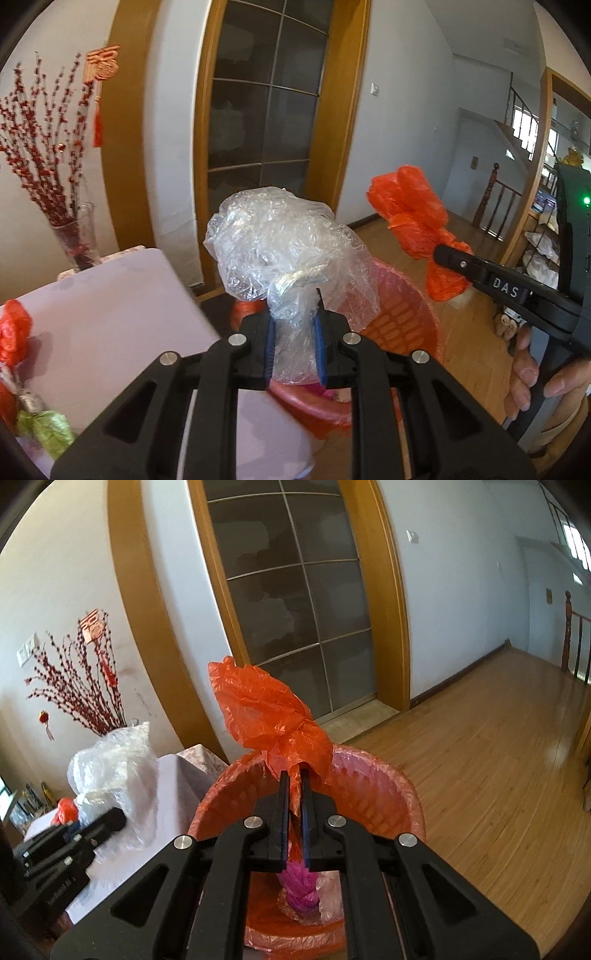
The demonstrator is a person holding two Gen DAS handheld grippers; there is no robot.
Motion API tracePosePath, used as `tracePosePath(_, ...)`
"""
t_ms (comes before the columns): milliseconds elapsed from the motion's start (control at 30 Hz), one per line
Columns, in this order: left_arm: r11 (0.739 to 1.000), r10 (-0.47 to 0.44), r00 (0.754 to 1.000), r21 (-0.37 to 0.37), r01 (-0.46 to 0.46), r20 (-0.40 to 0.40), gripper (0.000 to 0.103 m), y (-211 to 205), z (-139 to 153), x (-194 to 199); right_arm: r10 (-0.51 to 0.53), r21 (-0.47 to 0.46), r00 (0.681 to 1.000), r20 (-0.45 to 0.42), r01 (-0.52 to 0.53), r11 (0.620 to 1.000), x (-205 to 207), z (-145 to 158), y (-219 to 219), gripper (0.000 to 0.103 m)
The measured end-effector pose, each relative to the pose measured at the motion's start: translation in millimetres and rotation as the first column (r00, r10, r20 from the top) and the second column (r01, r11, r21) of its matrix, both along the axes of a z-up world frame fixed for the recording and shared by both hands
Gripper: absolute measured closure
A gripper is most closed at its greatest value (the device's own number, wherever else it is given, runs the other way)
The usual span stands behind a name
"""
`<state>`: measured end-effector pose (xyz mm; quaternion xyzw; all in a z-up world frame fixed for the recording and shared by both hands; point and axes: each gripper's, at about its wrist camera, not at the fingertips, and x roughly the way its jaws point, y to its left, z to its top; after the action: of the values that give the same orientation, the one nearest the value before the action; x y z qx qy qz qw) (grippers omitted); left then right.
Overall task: Collect trash
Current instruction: 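Carry the clear and orange bags over the orange basket with both tools, then open both tools to drop the clear and orange bags in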
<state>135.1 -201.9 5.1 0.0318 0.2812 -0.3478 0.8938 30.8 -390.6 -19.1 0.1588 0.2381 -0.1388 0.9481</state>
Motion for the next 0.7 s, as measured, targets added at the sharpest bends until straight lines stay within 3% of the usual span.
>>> tracePosePath(33,1.0,-0.008,1.0,0.0,0.008,-0.006,0.081,-5,-2,0,0.003,0.012,1.0,0.003,-0.004,1.0,1,-1,-3,0.093)
tracePosePath(100,1.0,-0.015,1.0,0.002,0.015,-0.019,0.077,-13,-7,1,0.007,0.04,1.0,0.001,-0.007,0.999,3,-5,-9,0.074)
tracePosePath(167,1.0,-0.019,0.999,0.011,0.02,-0.038,0.068,-21,-15,4,-0.004,0.065,1.0,0.003,0.004,0.998,3,-8,-15,0.066)
tracePosePath(333,1.0,0.003,0.997,0.025,-0.001,-0.08,0.051,-17,-31,11,-0.027,0.072,1.0,-0.011,0.028,0.997,-2,-15,-22,0.066)
tracePosePath(400,0.999,0.022,0.997,0.036,-0.019,-0.079,0.049,-8,-34,10,-0.034,0.063,0.999,-0.019,0.035,0.997,-3,-17,-22,0.066)
tracePosePath(567,0.987,0.137,0.99,0.084,-0.135,-0.023,0.048,29,-32,1,0.005,0.029,1.0,-0.029,-0.004,1.0,2,-18,-2,0.066)
tracePosePath(700,0.953,0.266,0.962,0.136,-0.272,0.061,0.048,85,-26,-7,0.08,0.013,0.996,-0.035,-0.079,0.997,9,-19,24,0.066)
